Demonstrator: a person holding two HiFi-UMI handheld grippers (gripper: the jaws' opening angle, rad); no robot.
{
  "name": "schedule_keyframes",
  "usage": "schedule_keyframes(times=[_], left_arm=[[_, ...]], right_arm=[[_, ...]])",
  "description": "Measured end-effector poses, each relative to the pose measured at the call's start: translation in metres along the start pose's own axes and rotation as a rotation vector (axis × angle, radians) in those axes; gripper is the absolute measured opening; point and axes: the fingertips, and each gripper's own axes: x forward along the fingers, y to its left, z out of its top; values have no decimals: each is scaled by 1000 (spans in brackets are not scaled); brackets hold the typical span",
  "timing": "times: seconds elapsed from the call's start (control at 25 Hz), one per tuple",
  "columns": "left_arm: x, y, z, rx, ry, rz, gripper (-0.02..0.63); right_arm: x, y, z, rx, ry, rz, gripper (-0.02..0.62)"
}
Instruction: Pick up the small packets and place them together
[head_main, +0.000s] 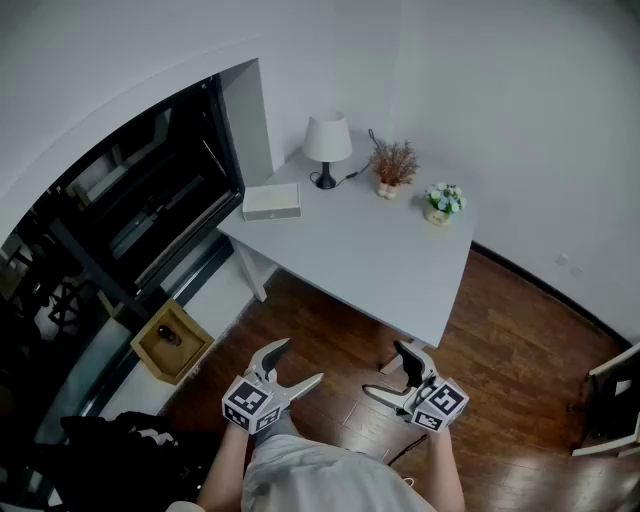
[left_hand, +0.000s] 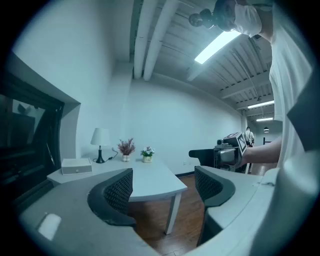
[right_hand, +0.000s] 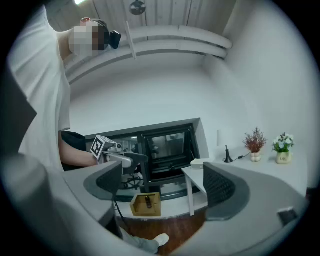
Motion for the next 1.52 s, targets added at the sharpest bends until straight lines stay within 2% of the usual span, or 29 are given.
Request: schedule_keyframes(times=[0.2,0.4,0.56,0.72,0.92,1.08,1.28,1.4,1.52], left_arm=[[17,112,15,36,-32,-31,388],[27,248,43,89,-25,-49,388],[21,356,72,49,-79,-25,387],[17,436,85,-15,-121,61,383],[25,483,85,-47,-119,155,368],[40,497,77,-54,-90,250,368],[67,506,60,-118,-69,316,357],[94,515,30,-144,4,347,354],[133,529,-17,-173,122,377,345]], right_arm=[[106,-42,5,4,-31,-41,505],[238,-87,38,17,-53,-118,505],[340,-116,70,-13,-69,-158,505],[419,-137,91,-20,-84,-166,503],[462,-174,107,-7,-132,-202,502],[465,-210,114,61,-190,-213,500],[468,-242,112,76,-171,-184,500],[469,-257,112,74,-161,-177,500],[471,-266,103,73,-123,-156,500]])
